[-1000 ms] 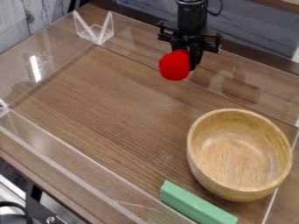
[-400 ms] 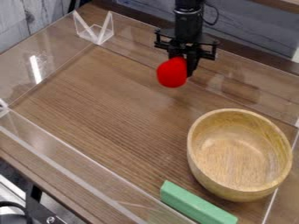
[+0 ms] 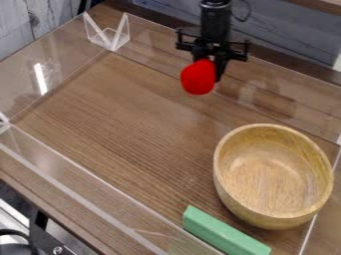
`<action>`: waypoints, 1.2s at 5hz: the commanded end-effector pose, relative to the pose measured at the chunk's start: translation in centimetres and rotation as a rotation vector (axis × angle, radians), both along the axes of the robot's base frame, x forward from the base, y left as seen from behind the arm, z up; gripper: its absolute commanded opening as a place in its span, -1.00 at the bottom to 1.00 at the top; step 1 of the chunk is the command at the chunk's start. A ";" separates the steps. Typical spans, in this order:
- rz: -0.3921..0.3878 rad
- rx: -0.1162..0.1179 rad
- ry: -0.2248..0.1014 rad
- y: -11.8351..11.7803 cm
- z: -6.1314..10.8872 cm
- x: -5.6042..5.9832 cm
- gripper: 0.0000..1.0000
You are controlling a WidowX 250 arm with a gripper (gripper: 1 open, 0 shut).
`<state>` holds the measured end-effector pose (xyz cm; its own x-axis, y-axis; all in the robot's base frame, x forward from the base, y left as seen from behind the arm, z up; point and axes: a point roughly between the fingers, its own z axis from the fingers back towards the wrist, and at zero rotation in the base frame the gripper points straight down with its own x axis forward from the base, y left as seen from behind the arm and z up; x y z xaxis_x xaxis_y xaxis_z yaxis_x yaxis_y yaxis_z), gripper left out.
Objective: Move the red object to the right side of the table
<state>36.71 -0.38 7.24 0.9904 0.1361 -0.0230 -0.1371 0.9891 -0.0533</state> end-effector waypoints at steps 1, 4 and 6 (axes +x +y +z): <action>-0.084 -0.009 -0.114 -4.4 4.9 0.9 -1.00; -0.282 -0.008 -0.035 -8.5 1.7 0.1 -1.00; -0.257 0.000 0.010 -7.7 -1.2 0.7 1.00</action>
<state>36.48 -8.27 3.83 0.9869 -0.1243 -0.1029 0.1195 0.9915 -0.0514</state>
